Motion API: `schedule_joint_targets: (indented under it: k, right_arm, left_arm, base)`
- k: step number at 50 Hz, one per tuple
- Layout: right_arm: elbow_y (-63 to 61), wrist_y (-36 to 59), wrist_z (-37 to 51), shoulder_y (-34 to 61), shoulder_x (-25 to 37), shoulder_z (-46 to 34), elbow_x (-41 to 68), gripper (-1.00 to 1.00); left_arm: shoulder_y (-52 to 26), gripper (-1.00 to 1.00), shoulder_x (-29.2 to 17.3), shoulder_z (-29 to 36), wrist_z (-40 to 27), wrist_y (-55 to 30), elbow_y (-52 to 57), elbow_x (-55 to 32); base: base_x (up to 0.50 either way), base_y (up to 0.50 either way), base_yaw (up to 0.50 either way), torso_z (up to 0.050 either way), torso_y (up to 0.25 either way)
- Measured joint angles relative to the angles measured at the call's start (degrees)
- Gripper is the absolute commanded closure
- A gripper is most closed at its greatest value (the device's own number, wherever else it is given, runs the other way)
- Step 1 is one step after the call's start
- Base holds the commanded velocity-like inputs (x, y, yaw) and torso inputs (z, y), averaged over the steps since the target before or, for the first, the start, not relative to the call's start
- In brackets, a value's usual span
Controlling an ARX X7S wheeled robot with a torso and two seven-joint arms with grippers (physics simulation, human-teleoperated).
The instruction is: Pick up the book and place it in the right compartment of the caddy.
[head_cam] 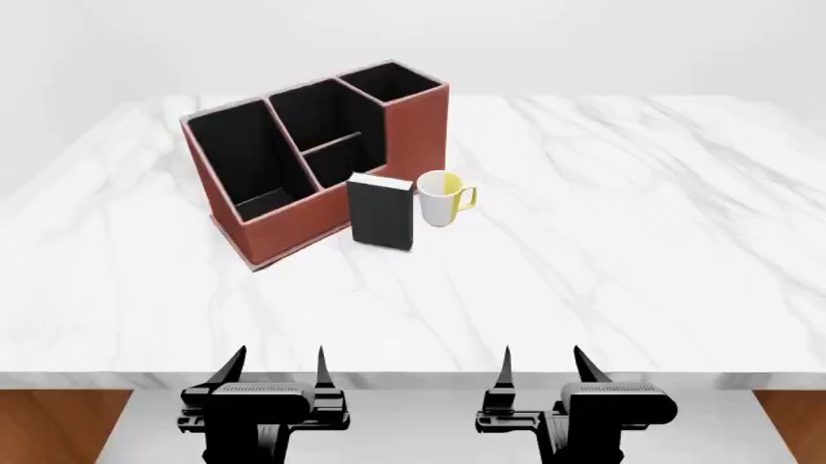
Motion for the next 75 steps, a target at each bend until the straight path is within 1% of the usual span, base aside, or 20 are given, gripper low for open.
schedule_joint_targets:
  k: [8,18,38,44,51,75]
  right_arm:
    - [-0.45,-0.13,1.22,-0.15,0.83,-1.11,0.57,-1.00]
    - [-5.63,0.79,3.00,-1.76,2.21,-2.42,1.88,-1.00]
    - [-25.28,3.03,6.09,-8.14,4.97,-3.49,4.43,-1.00]
    - [-30.88,3.00,7.07,-10.05,5.59,-3.27,5.17,-1.00]
    - [-34.66,2.42,7.72,-11.44,6.29,-3.21,6.38,-1.00]
    - [-38.10,1.98,9.36,-12.79,8.30,-3.85,8.45,-1.00]
  left_arm:
    - [0.47,-1.00,-0.89,0.90,-1.03,0.41,1.38,-0.84]
    - [2.41,-1.00,-2.56,1.55,-2.08,-0.93,8.14,-3.32]
    - [8.53,-1.00,-5.85,1.22,-4.31,-4.30,27.16,-7.81]
    - [10.36,-1.00,-6.73,0.90,-4.93,-4.83,32.03,-9.00]
    - [11.79,-1.00,-7.48,0.81,-5.61,-5.08,35.71,-9.84]
    - [13.21,-1.00,-9.11,1.39,-7.46,-5.41,39.21,-11.12]
  base:
    - [0.00,0.00,0.00,0.000,0.000]
    - [0.00,0.00,0.00,0.000,0.000]
    - [0.00,0.00,0.00,0.000,0.000]
    - [0.00,0.00,0.00,0.000,0.000]
    - [0.02,0.00,0.00,0.000,0.000]
    - [0.50,0.00,0.00,0.000,0.000]
